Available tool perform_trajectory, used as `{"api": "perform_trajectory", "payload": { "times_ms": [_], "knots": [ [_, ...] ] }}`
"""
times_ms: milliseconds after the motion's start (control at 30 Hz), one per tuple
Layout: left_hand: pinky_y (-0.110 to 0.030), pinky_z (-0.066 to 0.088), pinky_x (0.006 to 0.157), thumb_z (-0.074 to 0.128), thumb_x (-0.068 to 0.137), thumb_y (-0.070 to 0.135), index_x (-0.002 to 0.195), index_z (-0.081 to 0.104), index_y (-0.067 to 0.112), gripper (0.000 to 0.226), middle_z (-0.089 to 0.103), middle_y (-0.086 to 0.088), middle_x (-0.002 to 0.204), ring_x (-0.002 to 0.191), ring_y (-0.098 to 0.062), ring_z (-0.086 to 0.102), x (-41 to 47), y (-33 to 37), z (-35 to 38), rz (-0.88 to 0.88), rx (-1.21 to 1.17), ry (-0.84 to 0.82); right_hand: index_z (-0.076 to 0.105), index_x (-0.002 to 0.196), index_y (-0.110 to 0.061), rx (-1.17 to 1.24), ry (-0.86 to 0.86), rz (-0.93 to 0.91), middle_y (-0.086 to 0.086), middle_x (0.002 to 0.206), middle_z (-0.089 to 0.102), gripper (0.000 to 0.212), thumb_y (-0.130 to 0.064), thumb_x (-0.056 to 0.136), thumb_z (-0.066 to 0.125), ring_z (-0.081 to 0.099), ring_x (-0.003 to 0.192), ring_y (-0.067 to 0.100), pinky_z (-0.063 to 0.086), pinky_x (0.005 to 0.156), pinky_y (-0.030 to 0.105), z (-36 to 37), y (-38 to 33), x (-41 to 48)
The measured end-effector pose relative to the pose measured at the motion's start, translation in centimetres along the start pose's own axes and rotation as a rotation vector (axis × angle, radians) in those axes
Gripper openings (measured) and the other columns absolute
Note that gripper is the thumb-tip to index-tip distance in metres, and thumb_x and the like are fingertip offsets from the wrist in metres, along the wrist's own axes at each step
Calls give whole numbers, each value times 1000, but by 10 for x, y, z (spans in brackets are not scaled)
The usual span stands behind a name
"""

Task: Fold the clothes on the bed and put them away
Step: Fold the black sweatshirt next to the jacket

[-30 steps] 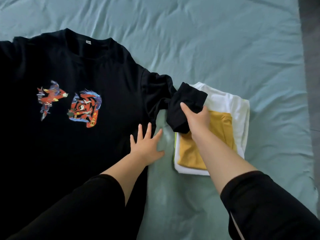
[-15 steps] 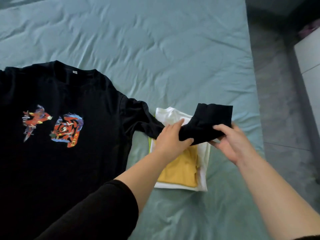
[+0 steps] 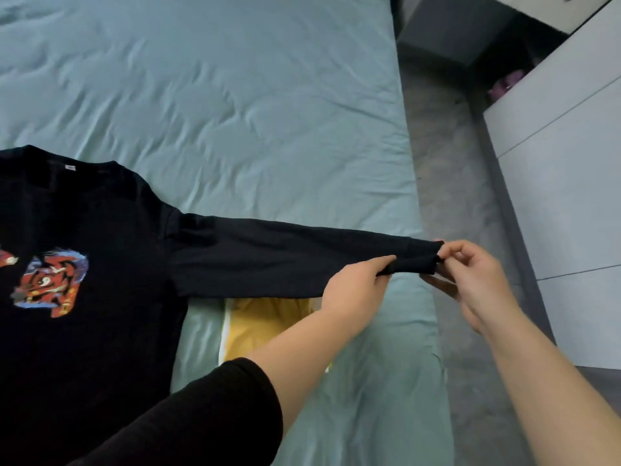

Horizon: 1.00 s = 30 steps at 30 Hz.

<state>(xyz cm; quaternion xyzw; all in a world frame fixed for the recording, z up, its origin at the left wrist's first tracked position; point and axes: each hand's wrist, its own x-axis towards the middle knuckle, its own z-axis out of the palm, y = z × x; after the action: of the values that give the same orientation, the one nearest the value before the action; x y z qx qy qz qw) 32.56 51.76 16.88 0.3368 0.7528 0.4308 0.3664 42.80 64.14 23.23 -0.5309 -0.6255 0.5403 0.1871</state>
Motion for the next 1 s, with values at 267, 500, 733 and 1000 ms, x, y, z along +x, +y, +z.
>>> {"api": "perform_trajectory", "payload": {
  "times_ms": [267,500,733,1000],
  "knots": [
    [-42,9,120,34,103,20,148,27,42,51,34,13,154,144,-12,24,-18,1,49,-53,16,-8,52,129,-10,431,-12,246,9,116,64,39,-23,92,59,64,104,21,50,96,45,12,24,-15],
    [-34,22,118,41,100,17,154,5,30,67,6,8,162,147,-13,17,-7,11,55,45,6,47,68,101,-13,400,63,142,2,93,76,23,1,94,51,71,90,14,57,71,23,19,11,-4],
    [-37,42,101,40,95,14,154,14,30,66,24,7,159,136,-19,41,21,18,41,-98,-43,-22,60,123,-6,542,-2,175,12,116,69,28,-8,98,50,66,108,21,51,93,29,32,14,1],
    [-27,46,88,41,98,28,143,34,46,50,53,16,137,110,-14,59,14,-7,3,-181,-353,59,55,125,-12,618,-307,702,14,120,67,72,-70,92,28,66,106,27,50,85,39,100,95,-55]
  ]
}}
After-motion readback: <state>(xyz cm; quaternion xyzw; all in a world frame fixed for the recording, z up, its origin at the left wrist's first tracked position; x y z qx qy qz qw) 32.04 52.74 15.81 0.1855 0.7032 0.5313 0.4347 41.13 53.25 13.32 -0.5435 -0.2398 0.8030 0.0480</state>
